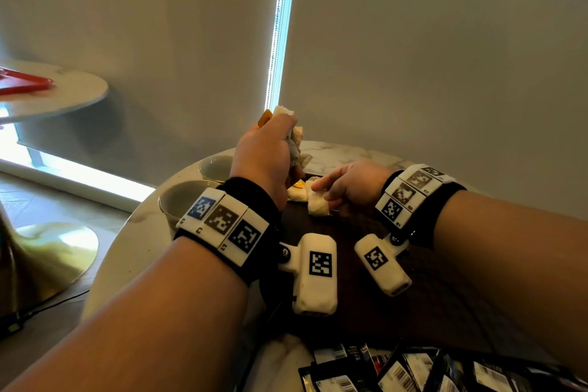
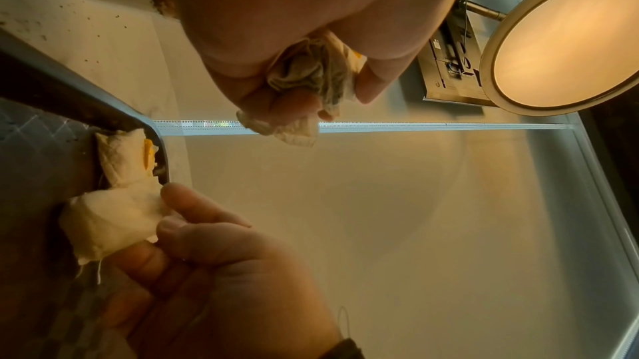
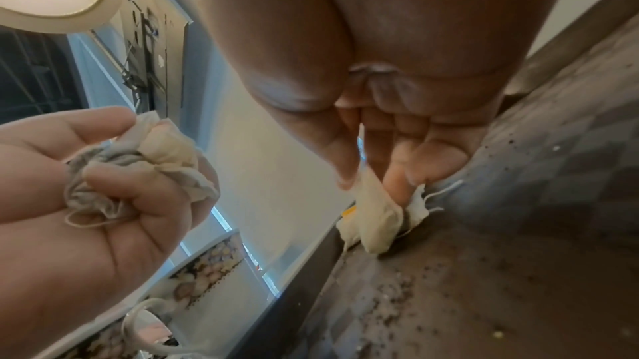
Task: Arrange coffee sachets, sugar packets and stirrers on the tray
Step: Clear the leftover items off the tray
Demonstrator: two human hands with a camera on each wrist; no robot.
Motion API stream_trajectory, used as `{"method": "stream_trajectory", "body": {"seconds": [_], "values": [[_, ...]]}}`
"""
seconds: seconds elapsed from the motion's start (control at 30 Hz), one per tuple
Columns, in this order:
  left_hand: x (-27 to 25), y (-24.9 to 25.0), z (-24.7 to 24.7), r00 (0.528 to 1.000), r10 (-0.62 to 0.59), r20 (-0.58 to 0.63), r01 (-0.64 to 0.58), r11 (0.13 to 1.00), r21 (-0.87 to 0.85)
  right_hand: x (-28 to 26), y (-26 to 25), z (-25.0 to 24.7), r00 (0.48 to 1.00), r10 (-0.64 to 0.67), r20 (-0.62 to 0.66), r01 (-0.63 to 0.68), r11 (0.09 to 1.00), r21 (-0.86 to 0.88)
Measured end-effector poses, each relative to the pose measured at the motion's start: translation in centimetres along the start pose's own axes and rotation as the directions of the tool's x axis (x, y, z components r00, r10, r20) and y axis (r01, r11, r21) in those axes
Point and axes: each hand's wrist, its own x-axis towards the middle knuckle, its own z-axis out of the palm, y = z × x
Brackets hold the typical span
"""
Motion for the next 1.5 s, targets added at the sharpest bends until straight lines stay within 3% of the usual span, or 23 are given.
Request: {"method": "stream_trajectory", "body": {"seconds": [0.17, 0.33, 0.43, 0.57, 0.83, 1.03, 1.13, 1.23, 1.5], "values": [[-0.1, 0.0, 0.0, 1.0, 0.007, 0.007, -0.007, 1.0, 0.023, -0.1, -0.1, -0.4, 1.0, -0.014, -0.016, 0.012, 0.992, -0.128], [-0.4, 0.2, 0.2, 1.0, 0.007, 0.017, -0.007, 1.0, 0.021, -1.0, 0.0, -1.0, 0.98, -0.163, -0.112, 0.145, 0.977, -0.158], [-0.5, 0.2, 0.2, 1.0, 0.002, 0.017, -0.002, 1.0, 0.011, -2.4, -0.1, -0.6, 0.977, -0.21, -0.036, 0.204, 0.969, -0.137], [-0.7, 0.2, 0.3, 0.997, -0.027, 0.075, 0.03, 0.999, -0.03, -3.5, -0.4, 0.7, 0.98, -0.17, 0.106, 0.199, 0.878, -0.435], [-1.0, 0.4, 0.2, 0.997, -0.05, 0.058, 0.054, 0.996, -0.071, -3.8, -0.8, 1.7, 0.979, -0.145, 0.143, 0.2, 0.806, -0.556], [-1.4, 0.5, 0.4, 0.979, -0.152, 0.136, 0.169, 0.978, -0.119, -3.7, -0.6, 0.3, 0.962, -0.255, 0.1, 0.272, 0.855, -0.441], [-1.6, 0.3, 0.6, 0.972, -0.189, 0.143, 0.208, 0.969, -0.135, -3.5, -0.4, -1.0, 0.919, -0.391, -0.044, 0.374, 0.903, -0.212], [-1.6, 0.0, 0.7, 0.951, -0.251, 0.181, 0.27, 0.959, -0.083, -3.7, -0.7, -1.9, 0.876, -0.446, -0.185, 0.448, 0.893, -0.032], [-3.0, 0.2, 1.2, 0.927, -0.285, 0.244, 0.264, 0.957, 0.118, -4.3, -1.1, -0.9, 0.847, -0.5, -0.183, 0.52, 0.851, 0.081]]}}
